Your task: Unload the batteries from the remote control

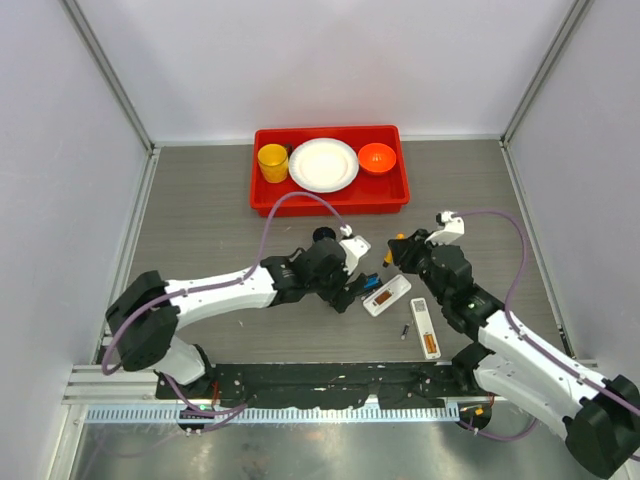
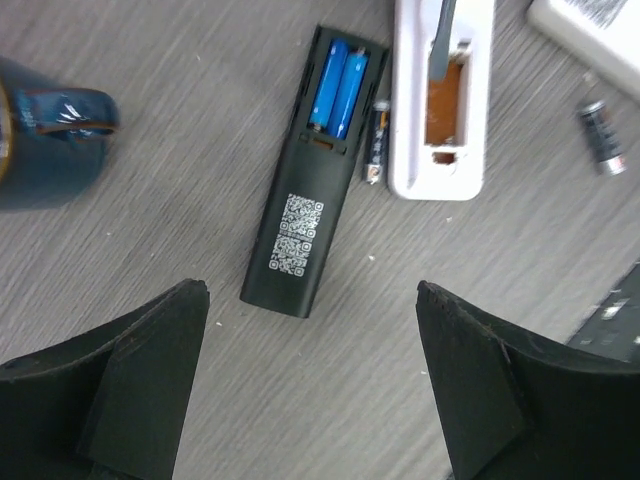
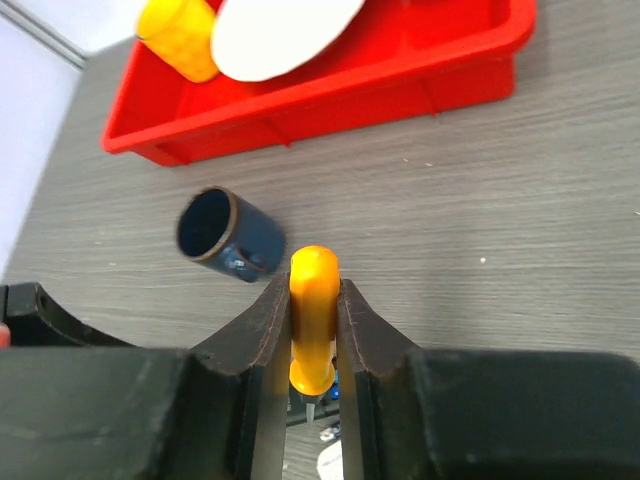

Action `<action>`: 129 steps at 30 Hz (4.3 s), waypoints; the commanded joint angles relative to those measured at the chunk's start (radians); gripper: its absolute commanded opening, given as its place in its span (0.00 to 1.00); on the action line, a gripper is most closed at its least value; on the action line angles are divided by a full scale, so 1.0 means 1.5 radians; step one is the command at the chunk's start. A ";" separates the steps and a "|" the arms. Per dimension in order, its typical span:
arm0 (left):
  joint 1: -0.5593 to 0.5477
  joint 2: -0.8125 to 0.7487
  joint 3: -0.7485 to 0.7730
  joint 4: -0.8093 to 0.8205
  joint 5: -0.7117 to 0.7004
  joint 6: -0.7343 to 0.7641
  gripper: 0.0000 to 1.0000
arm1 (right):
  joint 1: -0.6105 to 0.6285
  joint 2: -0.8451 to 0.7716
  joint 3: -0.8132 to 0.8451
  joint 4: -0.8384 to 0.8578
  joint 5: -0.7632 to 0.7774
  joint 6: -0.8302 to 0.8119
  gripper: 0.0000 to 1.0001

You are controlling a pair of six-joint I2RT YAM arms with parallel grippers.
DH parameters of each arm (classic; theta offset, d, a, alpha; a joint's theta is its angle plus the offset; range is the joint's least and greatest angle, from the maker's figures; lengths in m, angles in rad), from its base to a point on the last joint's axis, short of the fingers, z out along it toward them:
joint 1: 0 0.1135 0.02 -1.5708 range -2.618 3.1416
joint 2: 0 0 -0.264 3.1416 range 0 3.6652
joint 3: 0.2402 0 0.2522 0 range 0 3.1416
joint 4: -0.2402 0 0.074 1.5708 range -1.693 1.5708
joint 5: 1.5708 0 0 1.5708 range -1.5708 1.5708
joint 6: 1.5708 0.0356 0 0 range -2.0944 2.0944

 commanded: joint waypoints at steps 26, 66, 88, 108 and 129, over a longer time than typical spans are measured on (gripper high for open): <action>0.037 0.201 0.007 0.084 0.109 0.108 0.39 | -0.107 0.261 0.052 0.218 -0.086 -0.049 0.01; 0.037 0.215 0.015 0.070 0.140 0.101 0.20 | -0.105 0.339 0.020 0.256 -0.074 -0.084 0.01; 0.037 0.218 0.017 0.067 0.142 0.097 0.18 | -0.105 0.295 -0.051 0.276 -0.070 -0.091 0.01; 0.037 0.226 0.025 0.061 0.151 0.095 0.15 | -0.099 0.356 -0.058 0.375 -0.135 -0.011 0.01; 0.068 0.257 0.043 0.049 0.152 0.055 0.00 | -0.098 0.269 -0.116 0.449 -0.314 0.288 0.01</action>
